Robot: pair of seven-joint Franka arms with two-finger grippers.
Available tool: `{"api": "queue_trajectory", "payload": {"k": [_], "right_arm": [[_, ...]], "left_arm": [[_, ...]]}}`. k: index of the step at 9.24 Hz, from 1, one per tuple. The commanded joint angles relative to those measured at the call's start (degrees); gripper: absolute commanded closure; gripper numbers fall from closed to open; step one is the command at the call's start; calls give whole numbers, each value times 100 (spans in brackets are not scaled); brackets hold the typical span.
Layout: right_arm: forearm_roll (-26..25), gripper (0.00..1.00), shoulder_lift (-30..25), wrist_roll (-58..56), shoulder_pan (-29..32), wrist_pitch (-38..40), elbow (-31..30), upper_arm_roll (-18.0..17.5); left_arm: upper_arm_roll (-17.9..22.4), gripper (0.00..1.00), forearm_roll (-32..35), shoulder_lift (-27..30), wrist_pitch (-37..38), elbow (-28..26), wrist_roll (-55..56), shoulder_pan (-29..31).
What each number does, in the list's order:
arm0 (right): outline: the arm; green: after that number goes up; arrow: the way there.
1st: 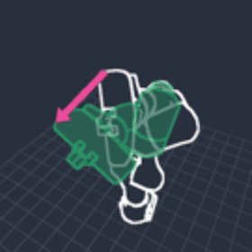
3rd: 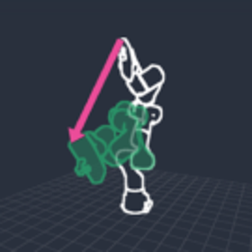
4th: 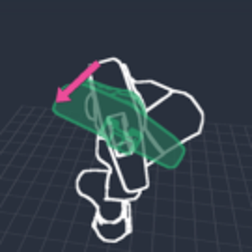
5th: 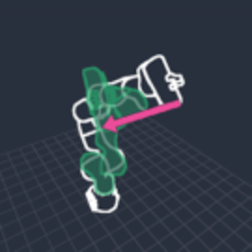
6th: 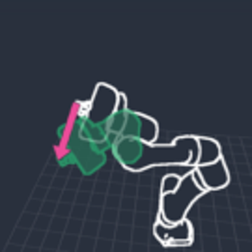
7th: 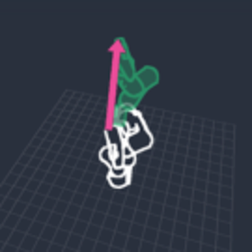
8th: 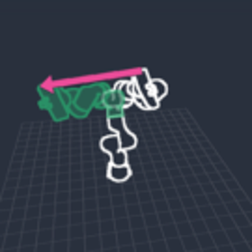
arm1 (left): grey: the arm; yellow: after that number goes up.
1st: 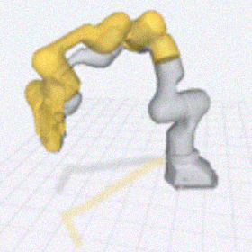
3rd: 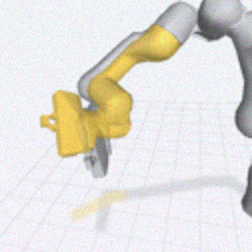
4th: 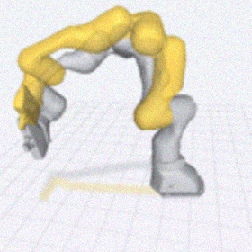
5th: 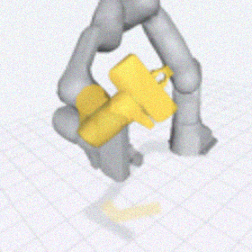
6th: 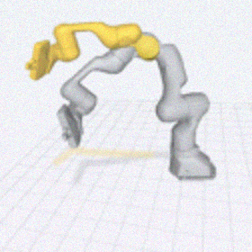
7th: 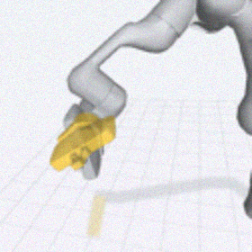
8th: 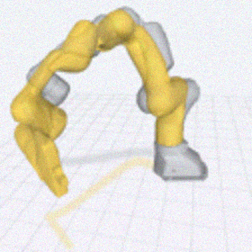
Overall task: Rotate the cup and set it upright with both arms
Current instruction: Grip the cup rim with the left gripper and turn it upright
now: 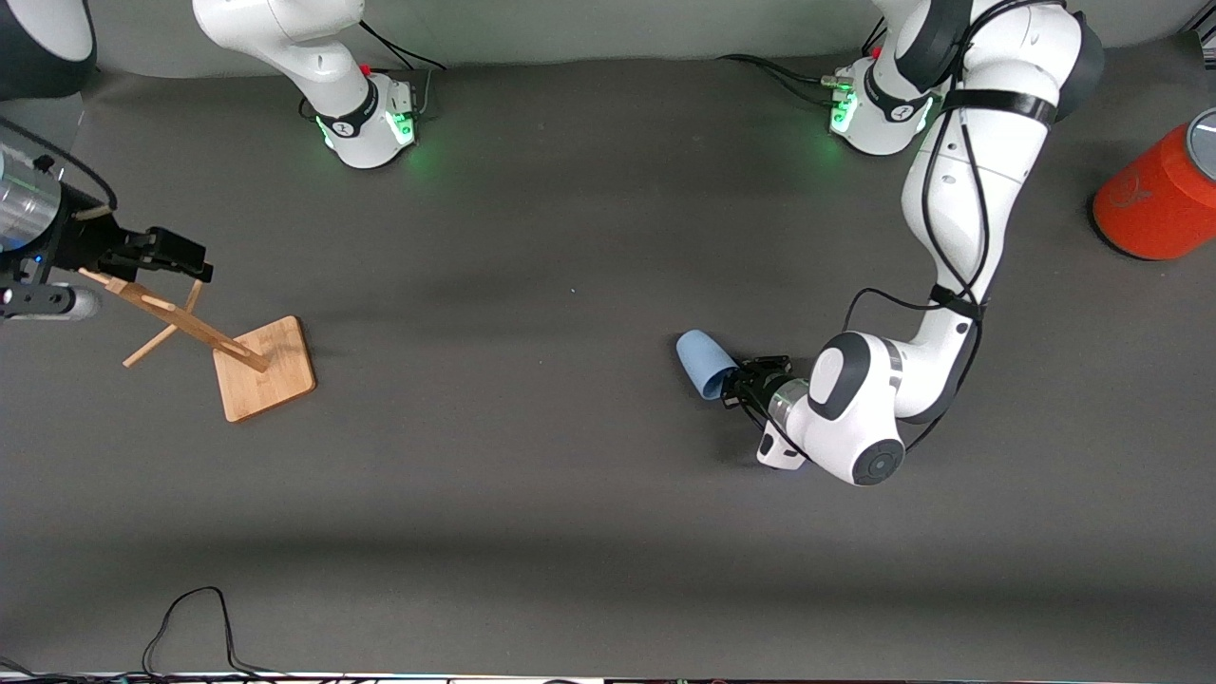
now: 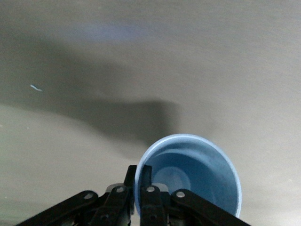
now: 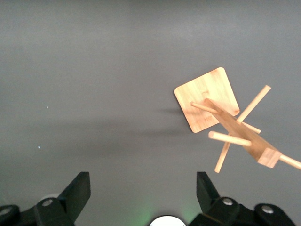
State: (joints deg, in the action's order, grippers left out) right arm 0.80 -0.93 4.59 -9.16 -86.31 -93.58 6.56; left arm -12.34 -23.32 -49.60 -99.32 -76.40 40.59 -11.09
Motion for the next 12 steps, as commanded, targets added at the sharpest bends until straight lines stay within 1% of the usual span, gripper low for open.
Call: {"api": "queue_trajectory", "payload": {"k": [1,2,3,4,5,6,7,8,9,10,11,12], "right_arm": [[-71,0,-275,-343,517,-105,-275,-626],[-71,0,-224,-371,747,-114,-179,-803],[-71,0,-110,-476,758,-97,13,-814],[-89,0,65,-720,758,-88,250,-814],[-89,0,310,-705,749,-88,661,-814],[-133,0,687,-636,705,-79,900,-822],[-72,0,743,-644,714,-96,1007,-823],[-71,0,743,-635,731,-105,1052,-805],[-89,0,743,-635,749,-96,1043,-779],[-89,0,761,-635,758,-79,982,-779],[-72,0,752,-644,758,-70,982,-752],[-71,0,674,-652,740,-70,973,-700]], "left_arm": [[-145,100,264,441,106,335,45,-112],[-172,100,954,773,36,371,54,-356],[-164,100,1761,1125,-252,328,45,-655],[-164,100,2361,1363,-542,206,45,-814],[-155,100,2863,1565,-876,39,71,-946],[-155,100,3129,1829,-1523,-397,98,-965],[-155,100,3462,2162,-2617,-1246,211,-1035],[-146,100,3822,2400,-3594,-2046,769,-1053],[-137,100,4583,2507,-4213,-2611,1549,-1192],[-155,100,5365,2508,-4193,-2765,2253,-1316],[-137,100,5947,2464,-4001,-2914,2817,-1639],[-129,100,6675,2412,-3816,-2959,3684,-1859]]}}
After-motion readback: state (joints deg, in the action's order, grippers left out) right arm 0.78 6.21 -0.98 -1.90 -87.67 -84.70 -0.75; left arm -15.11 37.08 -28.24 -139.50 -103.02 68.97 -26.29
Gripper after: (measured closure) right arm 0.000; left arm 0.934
